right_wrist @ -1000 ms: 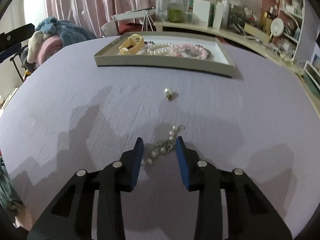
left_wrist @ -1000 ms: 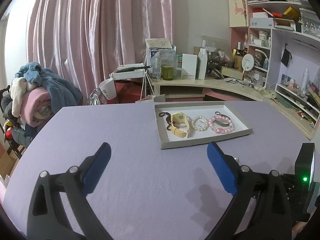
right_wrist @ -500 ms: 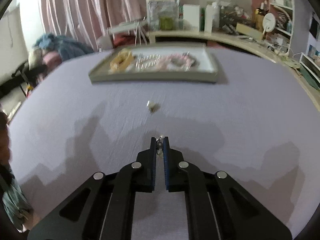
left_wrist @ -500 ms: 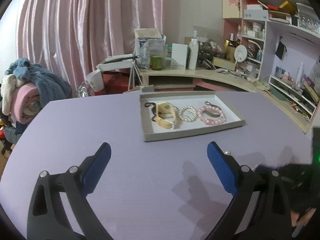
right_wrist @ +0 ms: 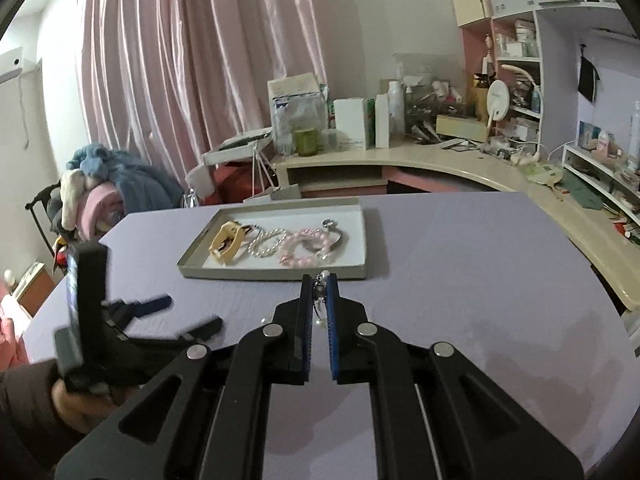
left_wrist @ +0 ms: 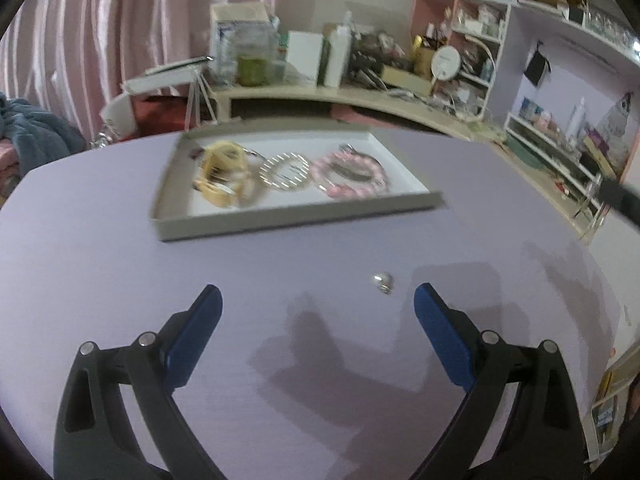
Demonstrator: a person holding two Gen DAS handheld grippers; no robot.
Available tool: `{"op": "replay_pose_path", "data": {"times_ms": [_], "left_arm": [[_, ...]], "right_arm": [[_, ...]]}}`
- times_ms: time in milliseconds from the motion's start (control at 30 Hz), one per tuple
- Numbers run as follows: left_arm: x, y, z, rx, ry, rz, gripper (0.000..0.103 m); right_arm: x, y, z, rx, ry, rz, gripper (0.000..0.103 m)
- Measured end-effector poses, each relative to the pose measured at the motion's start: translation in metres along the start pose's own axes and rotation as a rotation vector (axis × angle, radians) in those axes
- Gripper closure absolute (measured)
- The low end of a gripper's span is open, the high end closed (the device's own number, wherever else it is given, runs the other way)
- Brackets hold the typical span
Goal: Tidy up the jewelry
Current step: 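Grasp the silver chain earring with the right gripper while the left grasps the pearl stud earring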
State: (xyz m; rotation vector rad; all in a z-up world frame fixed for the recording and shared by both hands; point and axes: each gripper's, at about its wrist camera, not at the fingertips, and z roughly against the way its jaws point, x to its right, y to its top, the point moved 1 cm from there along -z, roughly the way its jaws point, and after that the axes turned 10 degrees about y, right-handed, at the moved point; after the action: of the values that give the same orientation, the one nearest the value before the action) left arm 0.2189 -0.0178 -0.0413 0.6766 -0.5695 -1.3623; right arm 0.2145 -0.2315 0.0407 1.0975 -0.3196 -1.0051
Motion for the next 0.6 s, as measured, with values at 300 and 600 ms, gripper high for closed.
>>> {"op": "replay_pose_path", "data": {"times_ms": [300,600], "left_arm": [[0.046,0.005,-0.052,-0.139,0.03,-0.051,0.029],[0.059,0.015,-0.058,-0.126,0.06,-0.066,0.088]], "right_arm": [[0.017,0.0,-0.006,-0.002,0.006,-0.037,0.096],[0.024,0.002,-0.003,0.005,0.016,-0.054,0.096]]}}
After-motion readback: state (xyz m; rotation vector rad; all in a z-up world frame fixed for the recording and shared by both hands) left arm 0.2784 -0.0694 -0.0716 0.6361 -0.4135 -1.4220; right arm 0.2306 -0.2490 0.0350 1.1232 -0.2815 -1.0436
